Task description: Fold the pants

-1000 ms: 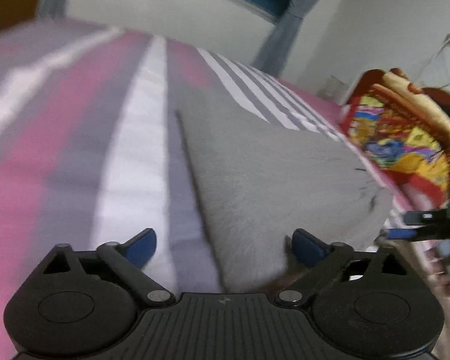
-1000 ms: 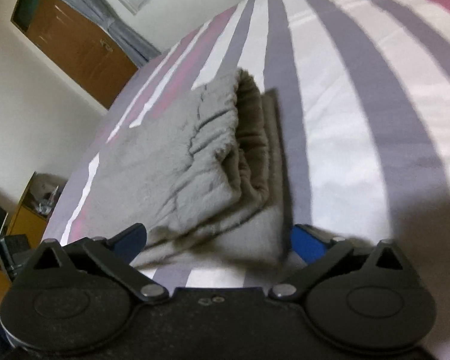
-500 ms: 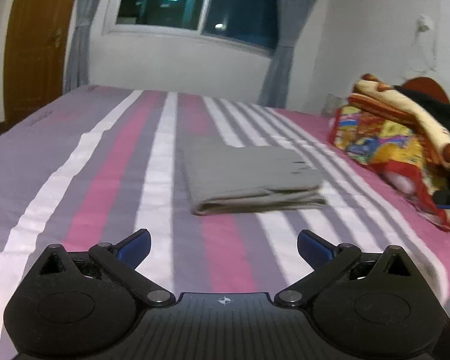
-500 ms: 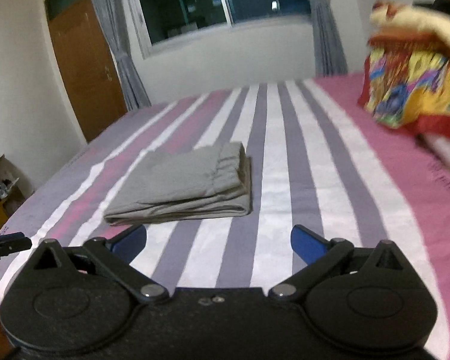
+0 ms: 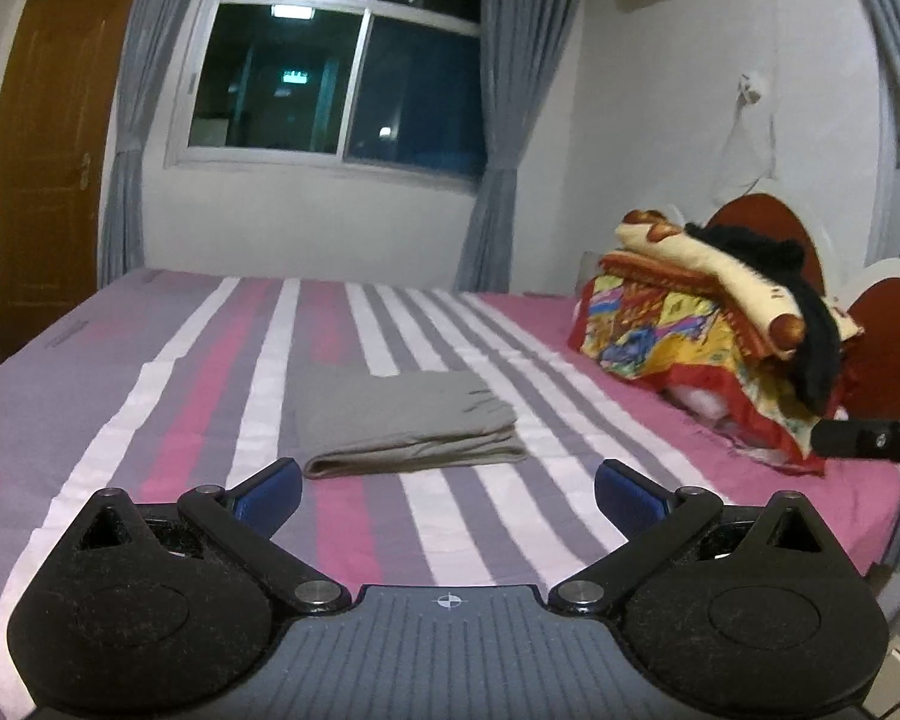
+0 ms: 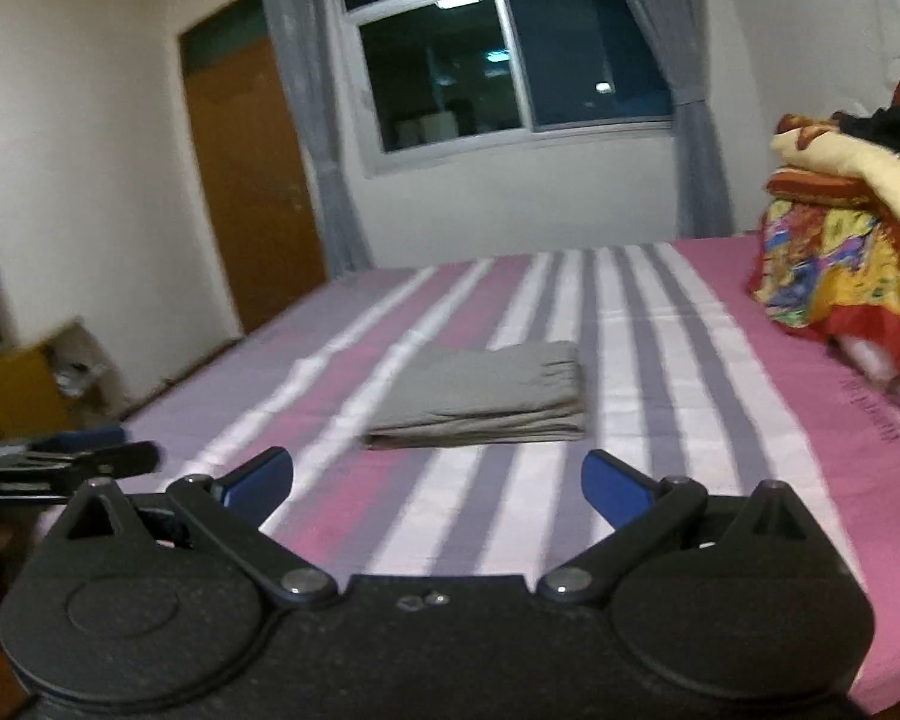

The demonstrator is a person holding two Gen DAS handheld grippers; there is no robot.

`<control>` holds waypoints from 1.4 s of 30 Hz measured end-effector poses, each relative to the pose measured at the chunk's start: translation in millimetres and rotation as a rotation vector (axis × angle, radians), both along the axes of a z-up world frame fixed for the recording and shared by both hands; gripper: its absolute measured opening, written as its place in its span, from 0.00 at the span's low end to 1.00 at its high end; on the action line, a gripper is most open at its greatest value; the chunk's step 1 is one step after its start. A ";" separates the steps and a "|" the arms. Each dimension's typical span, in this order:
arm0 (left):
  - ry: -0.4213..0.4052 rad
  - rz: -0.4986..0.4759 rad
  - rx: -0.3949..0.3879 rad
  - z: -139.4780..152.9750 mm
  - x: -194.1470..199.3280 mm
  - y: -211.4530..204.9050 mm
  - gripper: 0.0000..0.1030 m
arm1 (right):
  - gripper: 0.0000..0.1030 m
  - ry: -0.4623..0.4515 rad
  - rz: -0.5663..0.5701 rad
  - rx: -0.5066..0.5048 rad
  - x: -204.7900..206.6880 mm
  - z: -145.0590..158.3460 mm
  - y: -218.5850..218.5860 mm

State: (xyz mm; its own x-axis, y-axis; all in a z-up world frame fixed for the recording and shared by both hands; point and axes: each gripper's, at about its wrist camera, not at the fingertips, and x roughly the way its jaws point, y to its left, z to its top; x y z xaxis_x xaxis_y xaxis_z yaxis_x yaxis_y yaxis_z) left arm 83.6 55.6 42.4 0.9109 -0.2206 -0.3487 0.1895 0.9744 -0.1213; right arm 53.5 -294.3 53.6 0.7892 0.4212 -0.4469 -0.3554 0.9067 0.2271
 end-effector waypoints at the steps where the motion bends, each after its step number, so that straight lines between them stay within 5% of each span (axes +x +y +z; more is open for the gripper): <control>1: -0.002 -0.001 0.005 3.3 -6.3 -2.0 1.00 | 1.00 -0.009 0.000 -0.006 -5.3 1.4 1.9; 22: -0.136 -0.015 -0.006 53.2 -133.4 -34.5 1.00 | 1.00 -0.141 -0.090 -0.055 -92.2 32.2 8.7; 42: -0.133 0.004 -0.001 48.9 -120.3 -37.7 1.00 | 1.00 -0.182 -0.058 -0.089 -96.4 40.8 37.0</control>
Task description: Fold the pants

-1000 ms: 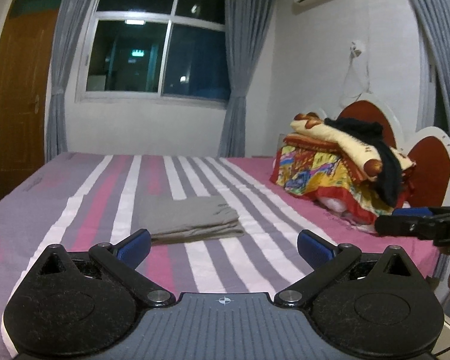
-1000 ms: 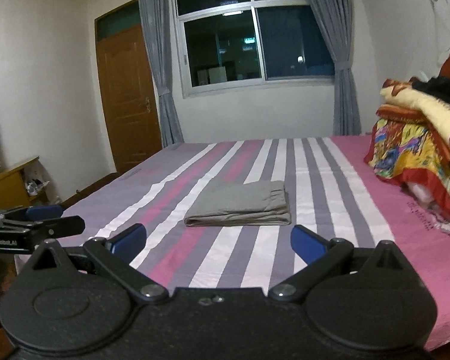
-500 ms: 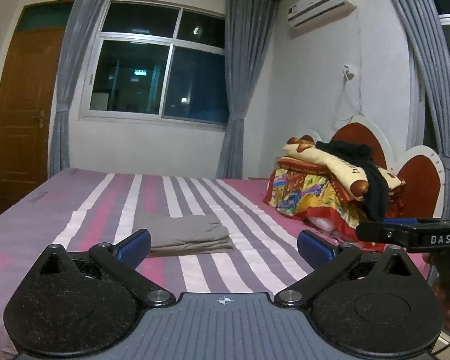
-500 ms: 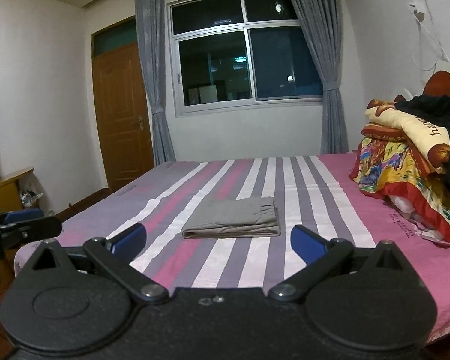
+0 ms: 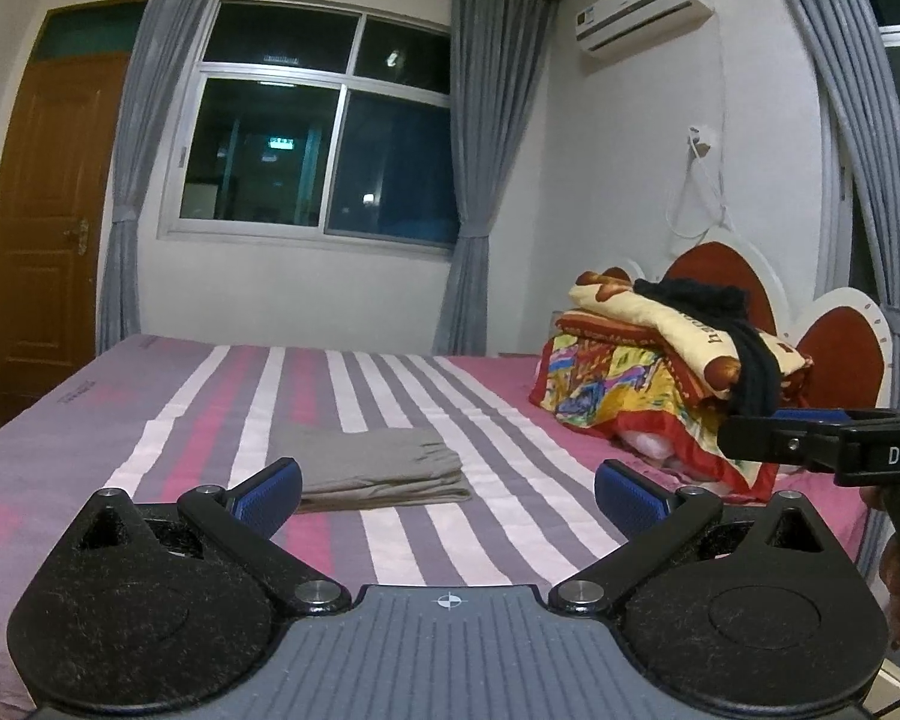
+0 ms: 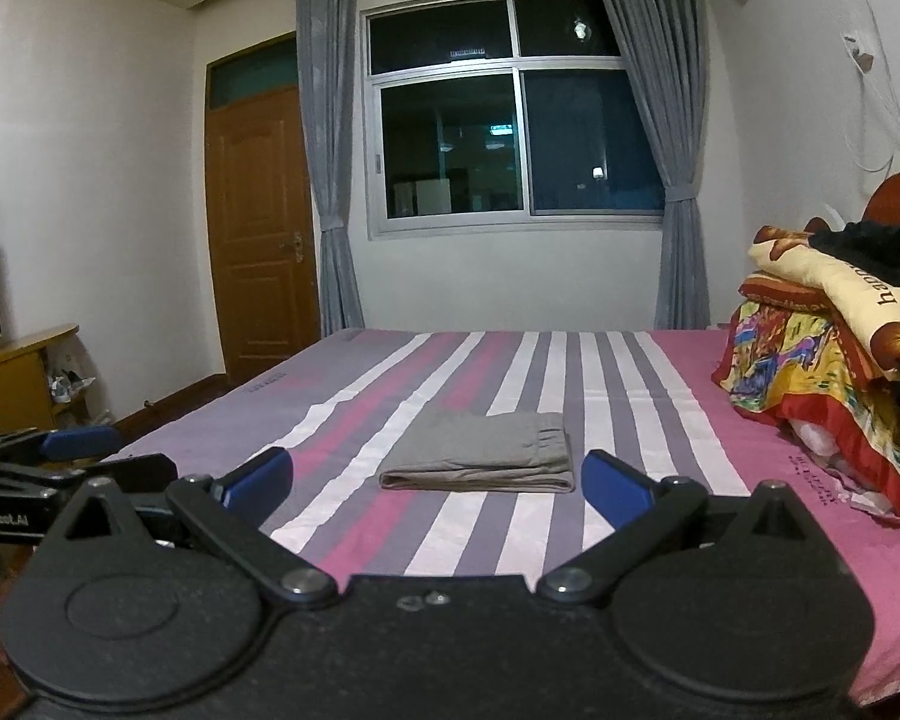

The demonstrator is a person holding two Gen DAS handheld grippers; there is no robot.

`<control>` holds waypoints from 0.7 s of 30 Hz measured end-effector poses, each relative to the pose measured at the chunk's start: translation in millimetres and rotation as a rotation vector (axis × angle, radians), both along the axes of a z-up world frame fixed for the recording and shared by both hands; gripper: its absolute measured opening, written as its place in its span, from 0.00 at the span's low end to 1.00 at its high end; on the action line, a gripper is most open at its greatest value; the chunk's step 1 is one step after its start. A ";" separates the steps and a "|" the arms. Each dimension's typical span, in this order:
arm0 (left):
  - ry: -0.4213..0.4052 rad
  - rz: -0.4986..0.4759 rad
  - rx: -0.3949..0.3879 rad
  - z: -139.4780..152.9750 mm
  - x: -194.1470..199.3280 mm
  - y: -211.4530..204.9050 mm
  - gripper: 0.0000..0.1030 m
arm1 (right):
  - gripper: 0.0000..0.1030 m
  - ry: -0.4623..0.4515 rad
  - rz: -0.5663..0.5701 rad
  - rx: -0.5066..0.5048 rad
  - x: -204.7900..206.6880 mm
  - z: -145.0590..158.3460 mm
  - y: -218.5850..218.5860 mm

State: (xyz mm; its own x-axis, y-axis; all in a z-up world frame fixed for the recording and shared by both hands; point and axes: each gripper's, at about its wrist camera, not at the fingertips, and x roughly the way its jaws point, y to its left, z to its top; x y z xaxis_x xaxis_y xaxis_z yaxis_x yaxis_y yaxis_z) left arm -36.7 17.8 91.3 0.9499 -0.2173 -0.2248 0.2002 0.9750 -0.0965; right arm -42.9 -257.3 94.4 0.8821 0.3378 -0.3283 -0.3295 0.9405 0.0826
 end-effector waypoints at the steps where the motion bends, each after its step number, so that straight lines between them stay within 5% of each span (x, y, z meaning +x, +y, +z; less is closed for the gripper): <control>1: -0.002 0.002 0.000 -0.1 -0.8 -0.1 1.00 | 1.00 -0.001 0.000 0.001 0.3 0.2 -0.4; 21: -0.014 0.000 0.010 -1.1 -3.7 -9.6 1.00 | 1.00 -0.016 -0.004 0.006 -2.8 3.0 -7.9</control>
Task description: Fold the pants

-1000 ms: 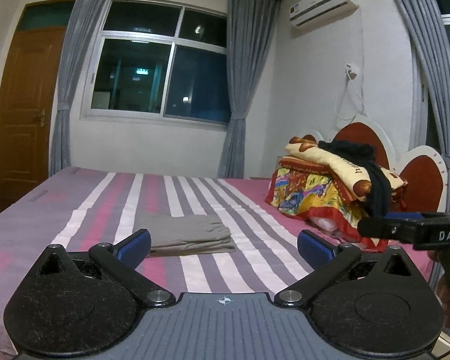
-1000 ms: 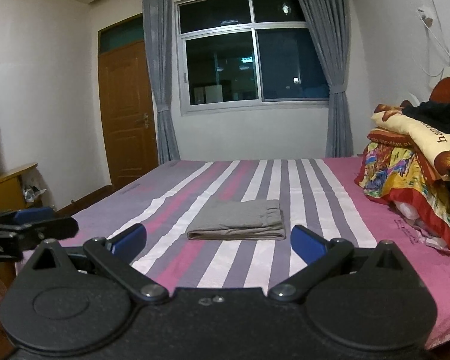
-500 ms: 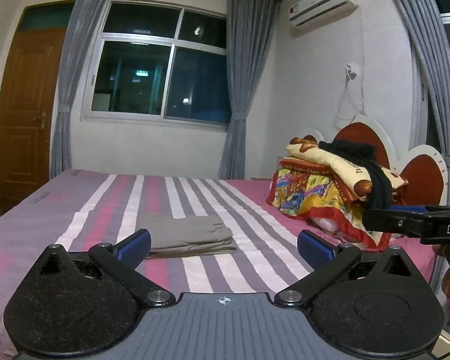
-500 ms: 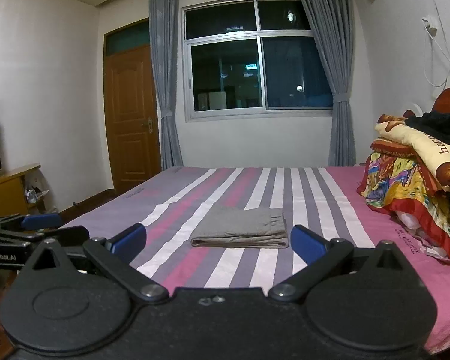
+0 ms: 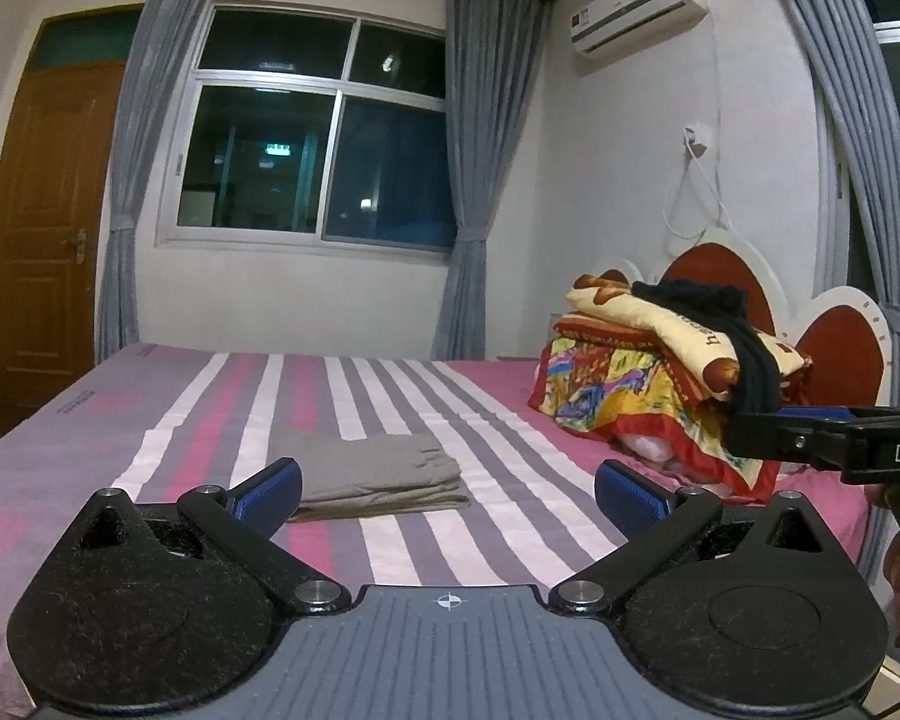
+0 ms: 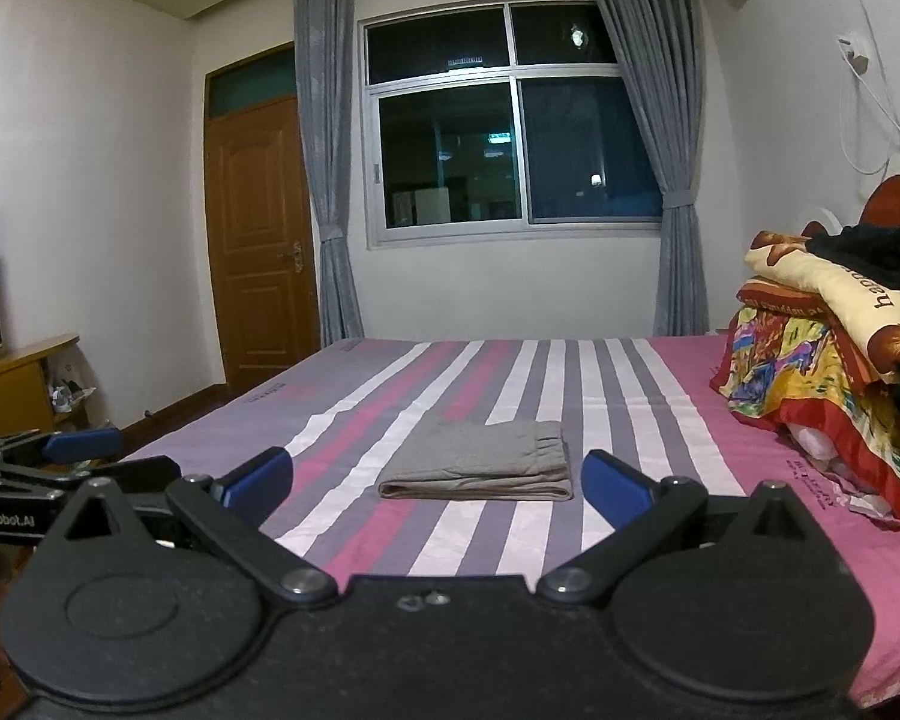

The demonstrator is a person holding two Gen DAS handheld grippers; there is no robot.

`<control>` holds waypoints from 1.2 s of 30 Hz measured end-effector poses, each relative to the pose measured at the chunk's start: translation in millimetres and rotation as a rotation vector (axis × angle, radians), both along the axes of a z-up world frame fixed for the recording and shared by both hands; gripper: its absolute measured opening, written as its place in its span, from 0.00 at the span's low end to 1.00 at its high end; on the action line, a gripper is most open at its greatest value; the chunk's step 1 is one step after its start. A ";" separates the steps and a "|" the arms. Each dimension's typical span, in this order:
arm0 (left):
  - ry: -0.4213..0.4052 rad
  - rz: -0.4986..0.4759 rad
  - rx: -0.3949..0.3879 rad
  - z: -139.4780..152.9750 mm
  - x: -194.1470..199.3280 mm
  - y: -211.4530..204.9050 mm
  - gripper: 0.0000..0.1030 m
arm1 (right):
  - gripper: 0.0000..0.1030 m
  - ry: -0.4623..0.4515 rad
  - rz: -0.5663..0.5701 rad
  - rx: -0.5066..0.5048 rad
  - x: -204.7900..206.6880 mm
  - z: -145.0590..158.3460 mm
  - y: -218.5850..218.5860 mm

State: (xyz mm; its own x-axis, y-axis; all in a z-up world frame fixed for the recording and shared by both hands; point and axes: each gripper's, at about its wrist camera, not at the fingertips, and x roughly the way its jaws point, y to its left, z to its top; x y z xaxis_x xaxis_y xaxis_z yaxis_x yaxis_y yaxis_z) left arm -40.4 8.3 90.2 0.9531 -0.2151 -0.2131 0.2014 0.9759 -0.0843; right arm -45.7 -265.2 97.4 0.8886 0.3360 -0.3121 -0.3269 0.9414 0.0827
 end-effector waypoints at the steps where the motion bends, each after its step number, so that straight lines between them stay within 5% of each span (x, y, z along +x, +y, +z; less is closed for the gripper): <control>1: 0.000 0.000 0.000 -0.1 -0.4 1.3 1.00 | 1.00 -0.001 0.000 -0.001 -0.5 0.1 -0.3; 36: -0.032 -0.010 0.006 7.9 -4.4 2.1 1.00 | 1.00 -0.002 0.006 0.016 0.7 4.1 -4.0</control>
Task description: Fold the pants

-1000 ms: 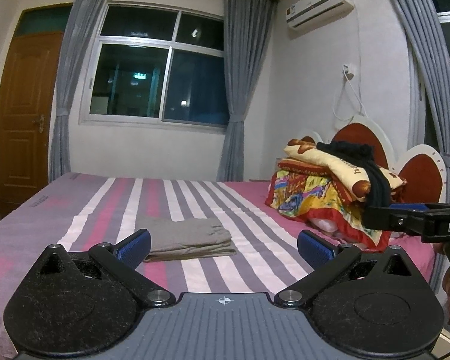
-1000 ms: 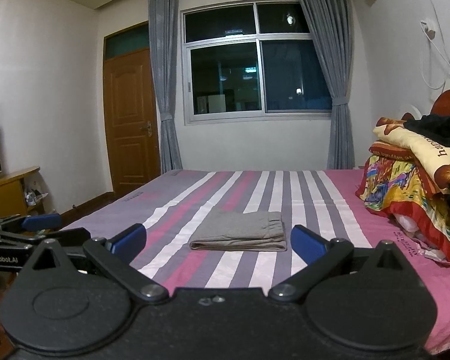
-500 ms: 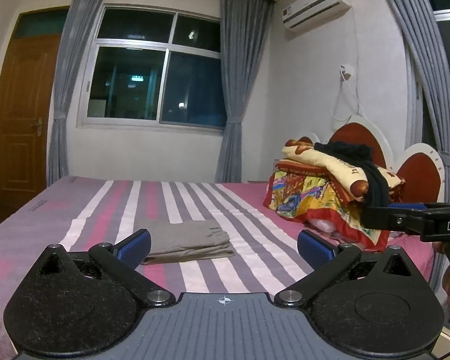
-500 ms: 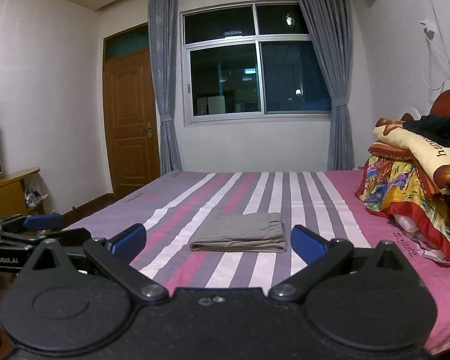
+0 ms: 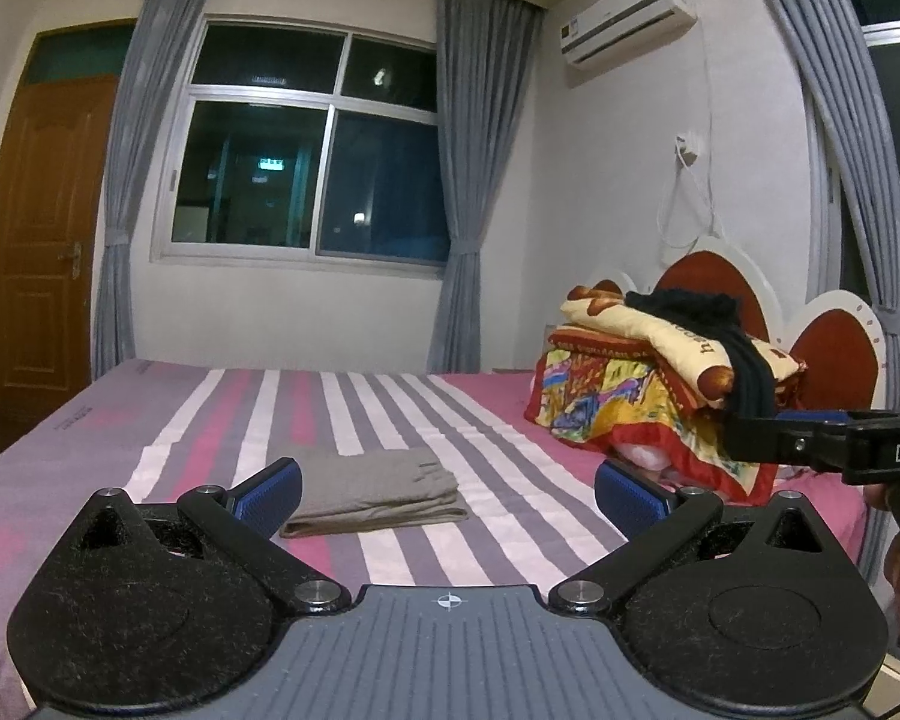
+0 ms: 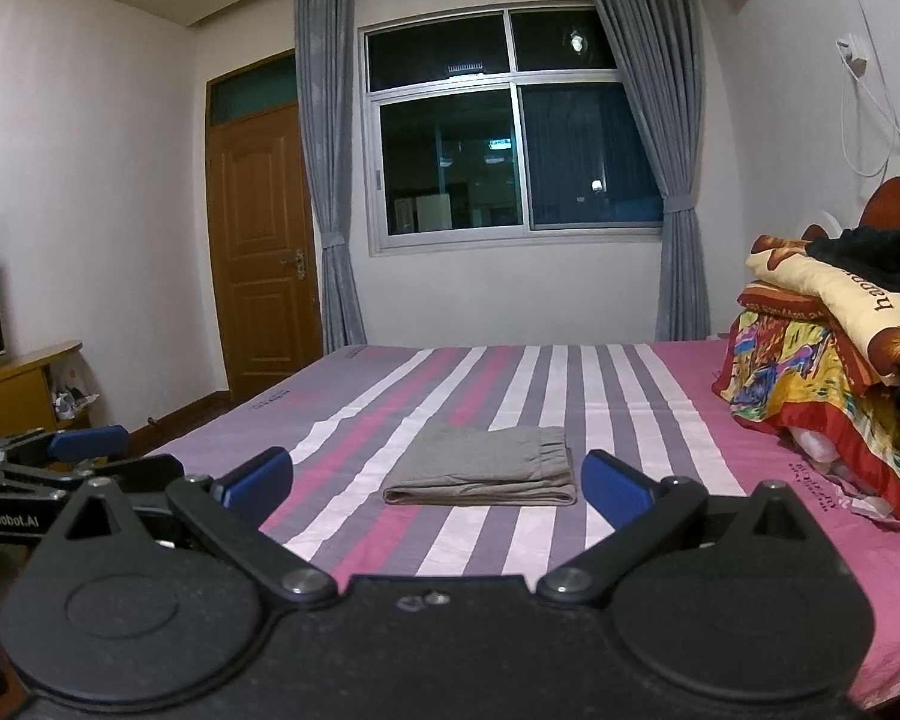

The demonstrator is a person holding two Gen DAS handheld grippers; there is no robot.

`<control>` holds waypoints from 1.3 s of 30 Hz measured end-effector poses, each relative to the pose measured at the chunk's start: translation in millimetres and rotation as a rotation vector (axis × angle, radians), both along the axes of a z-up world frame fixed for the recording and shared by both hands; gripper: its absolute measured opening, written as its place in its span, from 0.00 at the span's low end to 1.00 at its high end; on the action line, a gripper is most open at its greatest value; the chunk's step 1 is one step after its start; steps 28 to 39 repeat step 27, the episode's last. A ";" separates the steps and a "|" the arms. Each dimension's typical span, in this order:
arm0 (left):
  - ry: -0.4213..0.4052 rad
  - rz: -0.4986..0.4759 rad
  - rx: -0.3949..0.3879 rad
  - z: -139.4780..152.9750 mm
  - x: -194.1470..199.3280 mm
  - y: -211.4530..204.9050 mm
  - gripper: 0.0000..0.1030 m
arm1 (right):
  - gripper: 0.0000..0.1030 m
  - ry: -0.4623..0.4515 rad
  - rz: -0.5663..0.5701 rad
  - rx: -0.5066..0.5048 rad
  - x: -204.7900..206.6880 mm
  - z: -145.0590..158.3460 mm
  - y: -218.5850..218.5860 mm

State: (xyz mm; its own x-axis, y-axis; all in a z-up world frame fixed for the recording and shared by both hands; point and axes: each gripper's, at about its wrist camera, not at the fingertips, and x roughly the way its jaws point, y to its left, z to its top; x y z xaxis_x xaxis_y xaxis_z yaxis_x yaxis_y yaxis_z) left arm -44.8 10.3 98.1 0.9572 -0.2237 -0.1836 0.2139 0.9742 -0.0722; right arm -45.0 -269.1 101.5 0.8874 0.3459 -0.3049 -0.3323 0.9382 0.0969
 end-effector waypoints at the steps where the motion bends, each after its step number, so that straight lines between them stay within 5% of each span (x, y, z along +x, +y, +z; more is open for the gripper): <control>1: 0.000 0.000 0.001 -0.7 -0.4 -0.5 1.00 | 1.00 0.000 -0.001 0.000 0.0 0.4 0.0; 39: -0.028 0.006 -0.012 -2.1 -2.6 4.4 0.99 | 1.00 -0.010 0.006 -0.014 1.1 3.1 0.3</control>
